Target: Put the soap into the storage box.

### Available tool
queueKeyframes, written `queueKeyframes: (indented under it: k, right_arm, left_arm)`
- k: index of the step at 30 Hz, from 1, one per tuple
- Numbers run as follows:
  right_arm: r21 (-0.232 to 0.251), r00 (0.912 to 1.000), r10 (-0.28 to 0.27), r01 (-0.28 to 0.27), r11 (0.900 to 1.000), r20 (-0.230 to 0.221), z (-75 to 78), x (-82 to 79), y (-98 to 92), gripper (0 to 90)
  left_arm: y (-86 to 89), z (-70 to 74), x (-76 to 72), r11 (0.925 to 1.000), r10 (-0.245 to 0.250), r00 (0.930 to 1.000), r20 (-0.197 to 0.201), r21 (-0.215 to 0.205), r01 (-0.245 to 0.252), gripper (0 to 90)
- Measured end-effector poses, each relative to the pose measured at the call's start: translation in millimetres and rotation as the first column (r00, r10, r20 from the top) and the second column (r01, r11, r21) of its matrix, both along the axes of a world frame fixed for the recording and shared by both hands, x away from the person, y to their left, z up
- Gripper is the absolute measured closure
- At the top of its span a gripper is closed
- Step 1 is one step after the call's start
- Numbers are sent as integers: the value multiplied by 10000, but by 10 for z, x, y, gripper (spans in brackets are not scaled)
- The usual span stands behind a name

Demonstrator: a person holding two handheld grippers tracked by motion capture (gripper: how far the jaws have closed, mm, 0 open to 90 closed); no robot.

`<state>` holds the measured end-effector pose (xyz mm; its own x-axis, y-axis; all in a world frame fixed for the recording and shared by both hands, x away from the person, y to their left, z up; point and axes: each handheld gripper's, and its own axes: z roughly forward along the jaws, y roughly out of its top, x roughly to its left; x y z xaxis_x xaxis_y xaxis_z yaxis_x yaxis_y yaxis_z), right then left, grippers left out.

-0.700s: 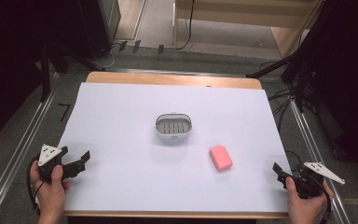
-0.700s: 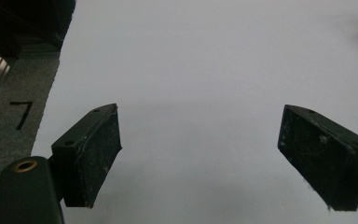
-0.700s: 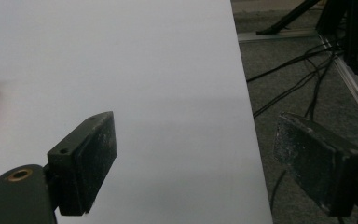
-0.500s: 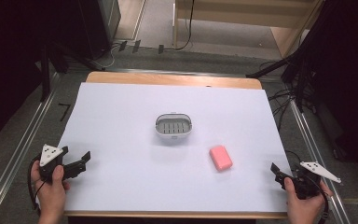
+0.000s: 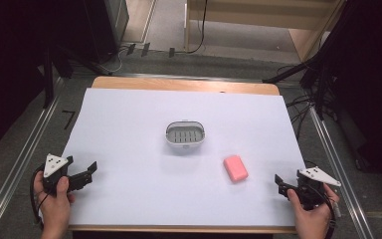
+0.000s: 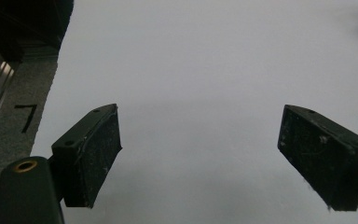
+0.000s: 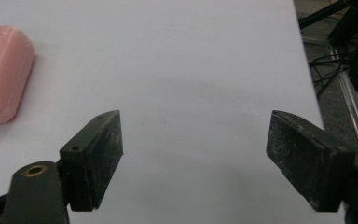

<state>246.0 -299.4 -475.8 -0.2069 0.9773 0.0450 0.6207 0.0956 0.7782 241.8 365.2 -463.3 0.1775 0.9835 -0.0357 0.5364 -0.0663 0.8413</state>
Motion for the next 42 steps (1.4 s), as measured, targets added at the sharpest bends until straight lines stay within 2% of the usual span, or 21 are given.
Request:
queueKeyframes:
  k: [6,8,12,18,19,22,25,30,42]
  right_arm:
    - [-197,9988,323,-330,9993,-357,3,33,130,192]
    - [5,9981,457,-457,9990,-413,17,42,177,194]
    - [-25,9957,758,-761,9971,-533,35,63,248,194]
    - [-25,9898,1089,-1096,9940,-918,46,95,372,194]
    - [-10,9863,1282,-1290,9916,-1042,63,116,421,191]
    - [-32,9844,1368,-1380,9904,-1110,84,149,466,184]
    - [-39,9835,1331,-1346,9909,-1221,100,182,489,172]
    - [24,9757,1605,-1620,9868,-1489,123,210,510,141]
    - [232,9648,1817,-1806,9833,-1903,202,277,549,135]
  left_arm:
    - [2,1,1,10000,-13,10000,-21,-12,13,138]
    - [1,0,3,10000,-3,10000,-32,-26,3,138]
    - [3,0,4,10000,15,10000,-38,-33,-15,138]
    - [4,0,1,10000,-37,10000,-2,-44,37,138]
    - [6,1,0,10000,-56,10000,-6,-34,56,138]
    - [4,0,-4,10000,-53,10000,41,-33,54,138]
    - [2,2,-11,10000,-31,10000,68,7,31,138]
    - [-12,0,-10,9999,-35,9999,103,124,33,138]
    - [-17,1,-13,9998,-66,9999,109,181,64,138]
